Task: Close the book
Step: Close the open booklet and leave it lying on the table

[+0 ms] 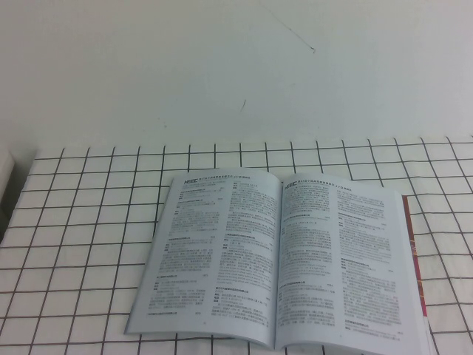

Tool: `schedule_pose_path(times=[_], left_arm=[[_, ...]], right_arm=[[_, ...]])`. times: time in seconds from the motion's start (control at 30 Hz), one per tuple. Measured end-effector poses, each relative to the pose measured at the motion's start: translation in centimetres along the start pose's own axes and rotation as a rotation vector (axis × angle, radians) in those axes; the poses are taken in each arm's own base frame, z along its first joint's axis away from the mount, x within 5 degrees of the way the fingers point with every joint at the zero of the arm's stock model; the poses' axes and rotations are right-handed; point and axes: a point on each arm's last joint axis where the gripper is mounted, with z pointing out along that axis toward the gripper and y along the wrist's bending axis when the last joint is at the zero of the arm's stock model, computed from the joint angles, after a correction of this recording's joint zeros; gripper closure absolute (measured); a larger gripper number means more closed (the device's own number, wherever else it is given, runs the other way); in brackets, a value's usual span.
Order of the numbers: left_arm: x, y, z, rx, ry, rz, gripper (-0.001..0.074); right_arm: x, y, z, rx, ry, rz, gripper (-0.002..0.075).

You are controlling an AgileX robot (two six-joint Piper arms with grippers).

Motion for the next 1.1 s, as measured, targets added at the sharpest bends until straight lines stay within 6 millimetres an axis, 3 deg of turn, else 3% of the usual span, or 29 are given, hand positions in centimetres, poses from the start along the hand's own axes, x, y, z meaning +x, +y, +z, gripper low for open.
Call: schedule_pose_path(times=[0.2, 0.4, 0.53, 0.87, 1.1], left_arm=[[-0.6, -0.2, 3.0, 0.034, 0.303, -0.022, 0.0737], [3.0, -1.3, 6.9, 0.115, 0.687, -0.146, 0.0737], [5.4, -2.2, 9.5, 0.204, 0.895, -0.177, 0.0737], [8.6, -3.7, 16.5, 0.339, 1.003, -0.263, 0.0737], [10.6, -4.2, 20.2, 0.351, 1.040, -0.296, 0.0737]], right_arm=[[-0.3, 0.2, 3.8, -0.041, 0.357, 0.039, 0.0729], [0.2, 1.1, 8.7, -0.152, 0.731, 0.081, 0.0729], [1.4, 2.2, 12.4, -0.298, 0.862, 0.062, 0.0729], [8.7, 6.0, 20.4, -0.627, 0.987, 0.169, 0.0729], [14.4, 11.9, 23.4, -0.754, 1.099, 0.173, 0.0729]])
